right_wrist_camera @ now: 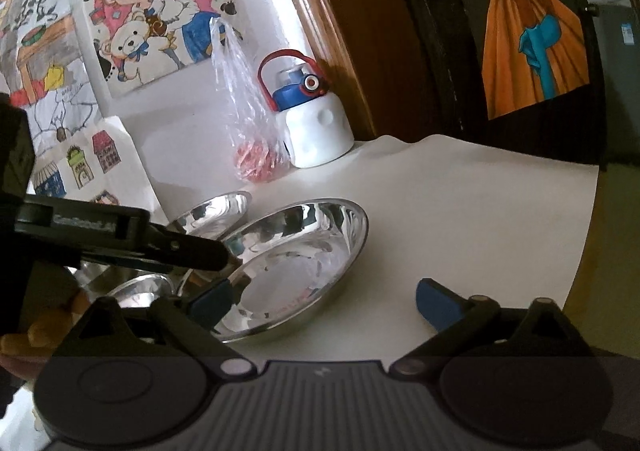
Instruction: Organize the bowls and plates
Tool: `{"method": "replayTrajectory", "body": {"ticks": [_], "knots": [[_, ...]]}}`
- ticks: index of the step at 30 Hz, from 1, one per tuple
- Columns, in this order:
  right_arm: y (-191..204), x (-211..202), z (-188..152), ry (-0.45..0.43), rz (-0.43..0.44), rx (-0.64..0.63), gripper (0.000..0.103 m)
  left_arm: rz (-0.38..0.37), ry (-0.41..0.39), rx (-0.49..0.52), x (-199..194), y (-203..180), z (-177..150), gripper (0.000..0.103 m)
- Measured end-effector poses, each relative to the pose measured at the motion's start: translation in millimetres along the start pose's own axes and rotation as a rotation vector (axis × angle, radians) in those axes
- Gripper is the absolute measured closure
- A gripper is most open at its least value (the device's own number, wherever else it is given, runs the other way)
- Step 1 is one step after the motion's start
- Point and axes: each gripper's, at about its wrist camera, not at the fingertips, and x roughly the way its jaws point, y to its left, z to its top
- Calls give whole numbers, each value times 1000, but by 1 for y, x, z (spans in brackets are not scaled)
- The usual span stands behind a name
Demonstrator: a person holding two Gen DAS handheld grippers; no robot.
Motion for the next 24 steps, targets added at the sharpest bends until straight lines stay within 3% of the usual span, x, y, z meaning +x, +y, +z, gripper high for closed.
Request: {"method": "replayTrajectory", "body": {"ticks": [10,12,24], "knots": [[-3,5,5,23,-13,25,23,-9,83,-89,23,14,9,21],[-2,6,4,23,-21,27,34,-7,83,-95,25,15,10,25],[3,7,5,33,-60,36,68,14,93,-116,30,19,6,66]]}}
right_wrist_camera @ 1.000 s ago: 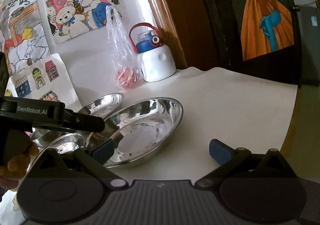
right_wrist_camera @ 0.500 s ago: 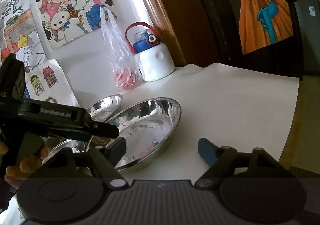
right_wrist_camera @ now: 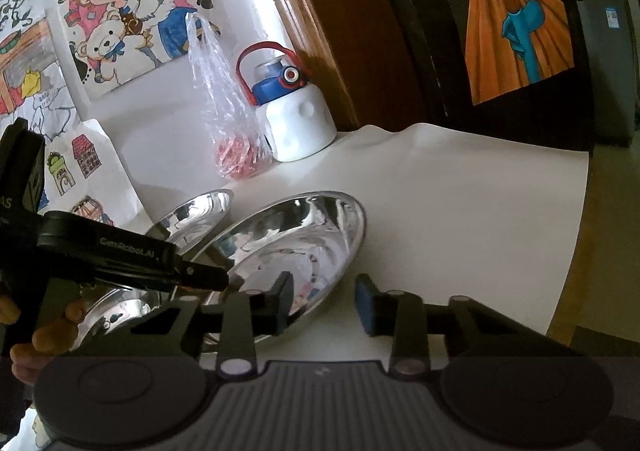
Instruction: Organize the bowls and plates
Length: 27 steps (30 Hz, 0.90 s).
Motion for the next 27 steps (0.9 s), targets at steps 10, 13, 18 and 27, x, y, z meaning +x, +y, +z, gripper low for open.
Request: {"method": "replayTrajectory", "body": {"ticks": [10,13,18,27], "knots": [[5,-13,3,-5,-113,-66,68,-84,-43,8,-11,-15,-10,71],[10,-19,11,-20,-114,-92,68,-84,-68,19,-20,-19,-10,71],[30,-19,31,-47,-86,-170,68,-78,-113,-2,-41,-10,-6,71],[93,25,66,-57,-7,-362,68,55,-188,-39,-72,32,13,71]]}}
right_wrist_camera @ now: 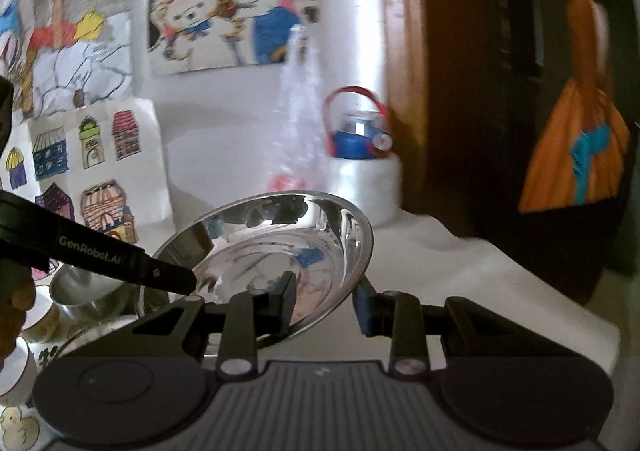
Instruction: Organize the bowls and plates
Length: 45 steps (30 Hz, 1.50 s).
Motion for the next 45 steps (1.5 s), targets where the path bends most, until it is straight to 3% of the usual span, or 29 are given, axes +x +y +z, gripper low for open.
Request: {"method": "replayTrajectory", "body": {"ticks": [6,13,26,36,45], "knots": [[34,43,12,25,31,-81,67,86,-10,-23,8,36,16,71],[51,77,11,73,36,-128,66,134,12,-40,30,62,27,71],[51,97,2,142,15,-155,63,221,47,61,52,47,26,71],[56,105,1,166,31,-196,57,297,84,79,64,42,32,70],[59,106,2,169,39,-237,55,315,89,56,68,44,36,66]]}}
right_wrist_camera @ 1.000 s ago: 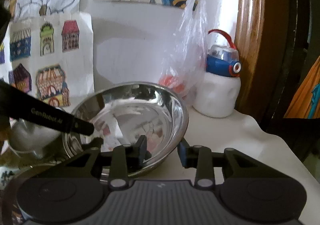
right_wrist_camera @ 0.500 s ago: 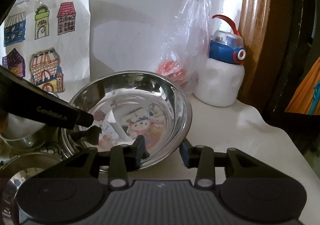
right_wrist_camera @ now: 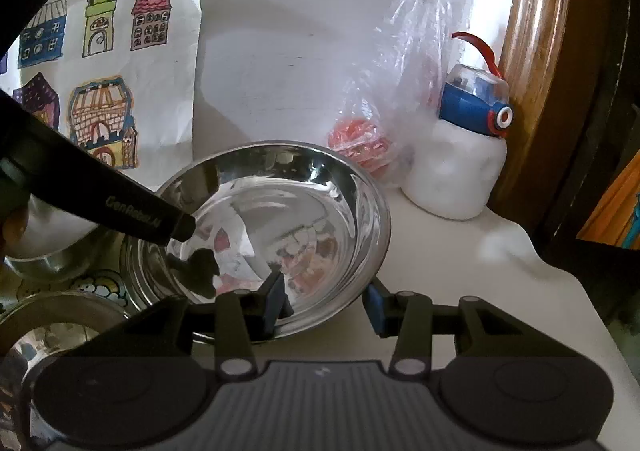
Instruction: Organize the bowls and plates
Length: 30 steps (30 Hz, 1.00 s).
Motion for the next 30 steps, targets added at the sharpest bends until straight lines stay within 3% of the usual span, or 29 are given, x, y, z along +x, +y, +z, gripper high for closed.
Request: {"method": "replayTrajectory", "body": {"ticks": [3,6,8,13,19,25,28,30], "knots": [[2,0,0,-1,-5,-21,50,3,-1,-3,0,0,0,65],[6,-4,1,-26,-24,-54,26,-2,-4,-10,0,0,-1,60],[9,-6,2,-41,-32,-74,21,-14,0,-33,-1,2,-1,51],[9,-12,3,-55,-36,-82,13,-41,-11,-86,-7,10,-3,46],[2,-35,-1,-106,-45,-40,4,-56,-72,-125,-34,15,-6,30],[0,-82,-2,-219,-56,-1,0,-69,-146,-175,-77,22,-17,20],[2,-109,-5,-281,-55,20,0,-72,-198,-218,-103,27,-28,1],[3,-126,-9,-323,-51,34,0,-63,-250,-246,-124,29,-39,1]]}}
